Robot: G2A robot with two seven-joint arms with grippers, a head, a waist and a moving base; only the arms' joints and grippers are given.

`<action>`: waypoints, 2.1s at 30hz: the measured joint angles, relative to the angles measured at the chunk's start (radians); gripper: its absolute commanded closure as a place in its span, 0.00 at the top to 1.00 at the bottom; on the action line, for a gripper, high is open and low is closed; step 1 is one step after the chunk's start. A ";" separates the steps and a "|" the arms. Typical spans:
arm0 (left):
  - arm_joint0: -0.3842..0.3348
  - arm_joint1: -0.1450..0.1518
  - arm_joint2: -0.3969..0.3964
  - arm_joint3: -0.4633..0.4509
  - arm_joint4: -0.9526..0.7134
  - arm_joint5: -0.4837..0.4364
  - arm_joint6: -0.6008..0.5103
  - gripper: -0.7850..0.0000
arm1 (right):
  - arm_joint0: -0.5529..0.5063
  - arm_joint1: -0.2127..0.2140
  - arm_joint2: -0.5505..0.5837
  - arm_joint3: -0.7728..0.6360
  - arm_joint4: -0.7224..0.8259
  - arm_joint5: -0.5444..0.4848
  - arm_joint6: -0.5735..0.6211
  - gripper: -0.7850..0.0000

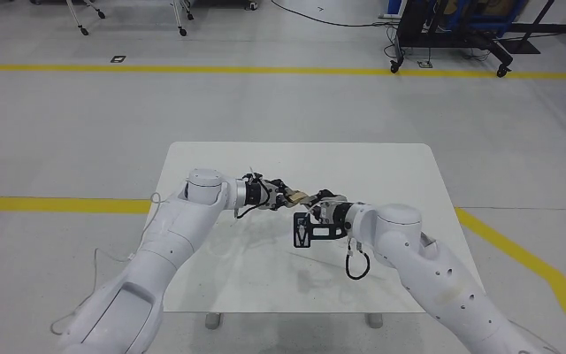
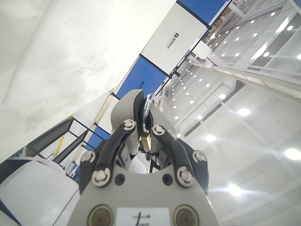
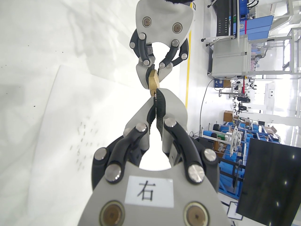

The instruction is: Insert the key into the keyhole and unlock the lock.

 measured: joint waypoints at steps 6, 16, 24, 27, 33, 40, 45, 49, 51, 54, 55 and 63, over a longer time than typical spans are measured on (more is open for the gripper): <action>0.001 -0.001 0.000 -0.001 0.005 0.002 -0.004 0.00 | 0.005 -0.003 -0.012 -0.001 -0.009 -0.011 -0.011 0.00; 0.002 -0.001 -0.001 -0.003 0.013 0.001 -0.013 0.00 | 0.008 -0.006 -0.023 -0.013 -0.024 -0.027 0.003 0.00; 0.003 -0.002 -0.004 -0.003 0.014 0.006 -0.019 0.00 | 0.007 -0.009 -0.030 -0.018 -0.032 -0.034 0.010 0.00; 0.003 -0.002 -0.005 -0.001 0.009 0.013 -0.021 0.00 | 0.006 -0.011 -0.033 -0.017 -0.037 -0.031 0.021 0.00; 0.002 -0.004 -0.008 0.007 -0.006 0.035 -0.028 0.00 | 0.011 -0.017 -0.045 -0.013 -0.038 -0.024 0.045 0.00; -0.001 -0.007 -0.005 0.012 -0.003 0.039 -0.028 0.00 | 0.024 -0.024 -0.056 0.003 -0.035 -0.019 0.061 0.00; -0.001 -0.009 -0.007 0.017 -0.012 0.042 -0.030 0.00 | 0.028 -0.030 -0.063 0.000 -0.041 -0.006 0.097 0.00; -0.001 -0.011 -0.007 0.019 -0.013 0.045 -0.020 0.00 | 0.029 -0.036 -0.074 -0.004 -0.048 0.003 0.141 0.00; -0.001 -0.012 -0.007 0.020 -0.013 0.045 -0.016 0.00 | 0.031 -0.039 -0.081 -0.007 -0.049 0.005 0.164 0.00; -0.001 -0.012 -0.007 0.019 -0.010 0.043 -0.011 0.00 | 0.034 -0.044 -0.087 -0.007 -0.045 0.006 0.185 0.00; -0.001 -0.012 -0.007 0.019 -0.010 0.043 -0.011 0.00 | 0.035 -0.045 -0.088 -0.007 -0.044 0.006 0.191 0.00; 0.003 -0.013 -0.009 0.018 -0.014 0.036 -0.025 0.00 | 0.043 -0.056 -0.100 -0.002 -0.037 0.002 0.239 0.00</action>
